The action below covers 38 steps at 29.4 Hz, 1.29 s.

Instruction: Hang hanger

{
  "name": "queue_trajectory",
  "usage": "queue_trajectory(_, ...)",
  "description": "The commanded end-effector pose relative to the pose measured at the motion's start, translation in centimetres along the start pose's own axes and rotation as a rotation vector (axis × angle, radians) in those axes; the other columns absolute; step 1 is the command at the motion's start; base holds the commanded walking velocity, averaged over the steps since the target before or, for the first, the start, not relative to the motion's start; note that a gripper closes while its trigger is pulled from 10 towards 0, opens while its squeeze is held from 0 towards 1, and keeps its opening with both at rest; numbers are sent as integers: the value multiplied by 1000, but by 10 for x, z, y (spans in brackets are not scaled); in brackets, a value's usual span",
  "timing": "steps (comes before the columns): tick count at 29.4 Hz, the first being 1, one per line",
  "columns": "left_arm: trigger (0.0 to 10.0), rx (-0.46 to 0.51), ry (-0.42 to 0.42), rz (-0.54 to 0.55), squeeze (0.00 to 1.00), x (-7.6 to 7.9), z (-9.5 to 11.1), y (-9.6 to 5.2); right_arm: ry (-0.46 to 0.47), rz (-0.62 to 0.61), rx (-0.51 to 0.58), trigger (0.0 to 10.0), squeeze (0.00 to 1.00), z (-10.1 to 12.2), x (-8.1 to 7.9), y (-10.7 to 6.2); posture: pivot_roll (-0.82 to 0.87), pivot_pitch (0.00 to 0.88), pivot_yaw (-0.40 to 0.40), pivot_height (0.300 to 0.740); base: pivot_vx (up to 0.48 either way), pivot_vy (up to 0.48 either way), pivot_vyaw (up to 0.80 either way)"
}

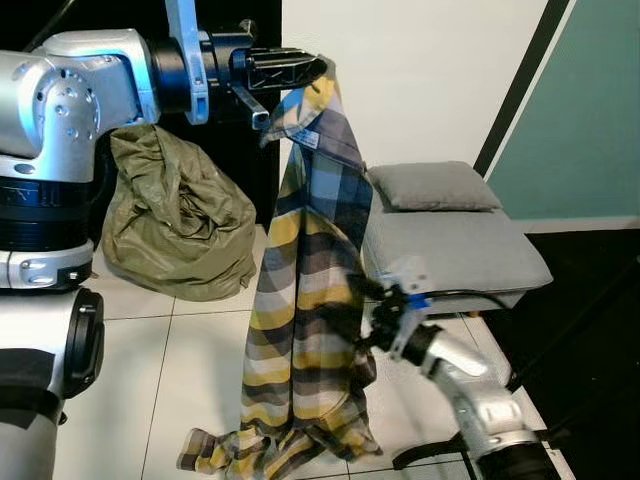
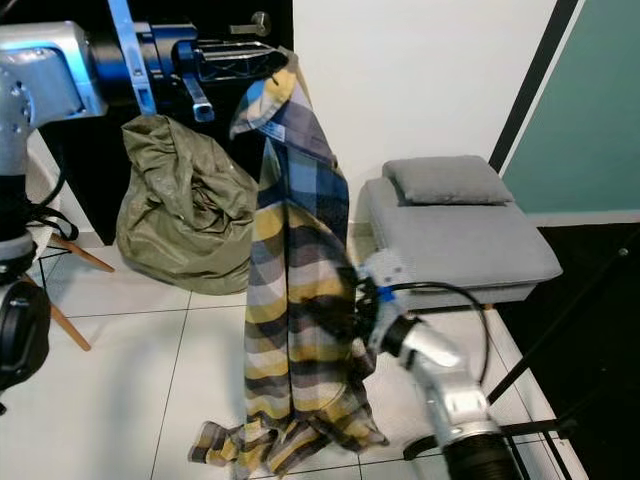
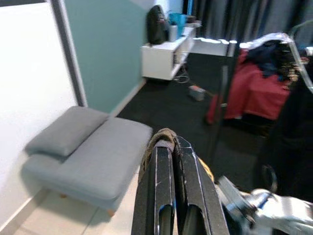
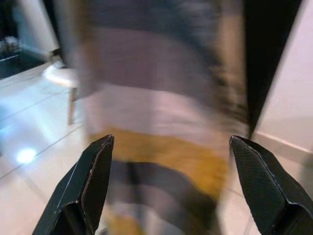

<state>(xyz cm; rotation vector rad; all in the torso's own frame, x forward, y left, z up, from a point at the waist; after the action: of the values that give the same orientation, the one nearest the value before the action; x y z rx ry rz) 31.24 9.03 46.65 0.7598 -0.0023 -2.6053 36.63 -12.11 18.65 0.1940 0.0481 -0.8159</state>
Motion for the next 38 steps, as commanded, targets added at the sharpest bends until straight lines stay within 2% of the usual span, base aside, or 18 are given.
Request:
queue_trajectory(1,10000,35,39,-53,0,11,13,1,-12,-4,31,10000,0,5,3,0,98,219,-28,740,0,0,0)
queue_trajectory(7,10000,27,43,-65,0,14,10,1,-41,48,30,10000,0,10,-3,2,99,220,-32,740,0,0,0)
queue_trajectory(12,10000,32,41,-67,0,14,12,1,-28,68,36,10000,0,10,-6,3,99,220,-32,740,0,0,0)
queue_trajectory(13,10000,37,36,-72,0,14,12,1,-4,115,36,10000,0,6,-18,7,97,220,-33,740,0,0,0)
queue_trajectory(18,10000,38,31,-64,0,13,11,2,32,173,28,10000,0,1,-30,11,97,220,-33,740,0,0,0)
queue_trajectory(19,10000,39,30,-57,0,12,11,3,45,193,24,4549,0,-1,-34,12,97,220,-33,740,0,0,0)
queue_trajectory(20,10000,39,30,-57,0,12,11,3,45,193,24,4549,0,-1,-34,12,97,220,-33,740,0,0,0)
queue_trajectory(21,10000,42,31,-42,0,10,12,2,65,218,20,0,0,-3,-38,12,95,220,-35,740,0,0,0)
queue_trajectory(27,10000,54,30,20,0,1,16,1,92,262,3,0,0,-8,-46,12,95,217,-39,740,0,0,0)
queue_trajectory(38,10000,55,33,55,0,-5,22,-5,114,275,6,0,0,-9,-48,11,96,208,-41,740,0,0,0)
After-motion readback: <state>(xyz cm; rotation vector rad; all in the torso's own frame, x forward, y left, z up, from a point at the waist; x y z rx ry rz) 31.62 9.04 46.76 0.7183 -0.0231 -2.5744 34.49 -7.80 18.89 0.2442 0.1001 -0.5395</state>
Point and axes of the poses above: a point about 5 cm out from each wrist's last joint towards the gripper, its own y axis pointing out of the wrist towards the gripper, its own z axis along the axis of the wrist's last joint, x = y × z, the point moved 4 cm from there along y, pointing out of the wrist towards the gripper, and after that the axes turned 14 degrees about y, right-handed, at the moved point
